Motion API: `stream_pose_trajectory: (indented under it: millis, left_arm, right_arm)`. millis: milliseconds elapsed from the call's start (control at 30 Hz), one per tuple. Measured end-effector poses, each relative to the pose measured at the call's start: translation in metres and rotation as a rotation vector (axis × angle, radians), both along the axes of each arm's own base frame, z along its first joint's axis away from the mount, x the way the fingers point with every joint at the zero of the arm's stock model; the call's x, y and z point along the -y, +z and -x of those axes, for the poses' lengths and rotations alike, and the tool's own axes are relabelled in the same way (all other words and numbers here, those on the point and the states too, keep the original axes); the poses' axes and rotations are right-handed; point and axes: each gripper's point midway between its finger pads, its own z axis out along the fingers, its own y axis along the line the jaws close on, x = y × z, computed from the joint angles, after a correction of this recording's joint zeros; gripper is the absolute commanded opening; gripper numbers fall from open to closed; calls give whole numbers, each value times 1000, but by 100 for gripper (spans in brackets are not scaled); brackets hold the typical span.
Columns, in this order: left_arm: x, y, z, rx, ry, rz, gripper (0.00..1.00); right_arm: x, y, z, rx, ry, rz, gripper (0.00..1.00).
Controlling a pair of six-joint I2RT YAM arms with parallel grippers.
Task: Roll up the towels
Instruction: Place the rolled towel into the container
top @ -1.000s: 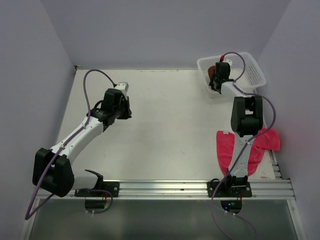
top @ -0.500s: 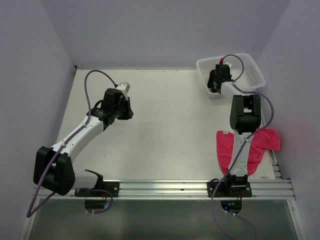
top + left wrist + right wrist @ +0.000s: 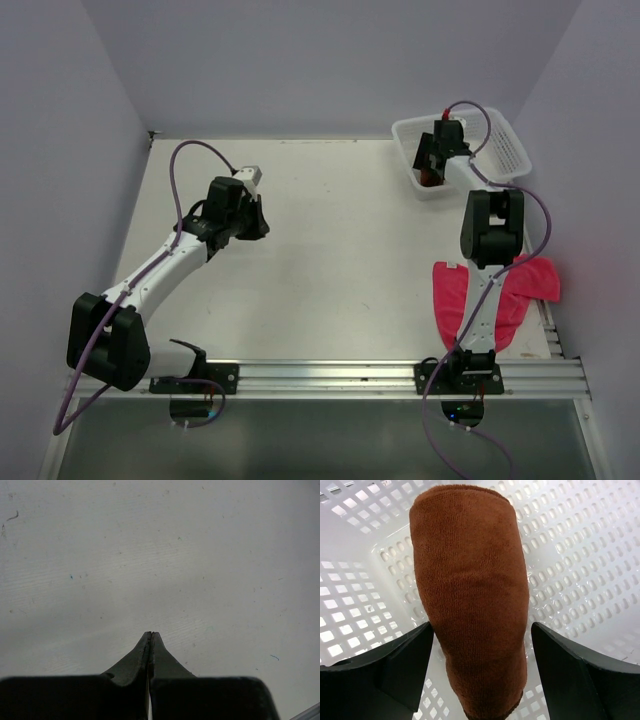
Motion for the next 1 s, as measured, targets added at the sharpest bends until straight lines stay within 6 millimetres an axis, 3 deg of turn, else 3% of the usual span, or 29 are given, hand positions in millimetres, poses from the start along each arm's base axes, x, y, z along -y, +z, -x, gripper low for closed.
stream_pose_trajectory:
  millis: [333, 567, 767, 1000]
  left_arm:
    - [4, 3, 2, 7, -33, 9, 0]
    - [6, 6, 4, 13, -43, 20, 0]
    - [5, 13, 4, 33, -44, 27, 3]
    - [4, 27, 6, 71, -42, 38, 12]
  right_arm:
    - [3, 37, 4, 15, 10, 11, 84]
    - [-2, 104, 22, 119, 34, -14, 79]
    - [-13, 155, 69, 198, 77, -53, 72]
    - [-23, 155, 175, 197, 102, -84, 49]
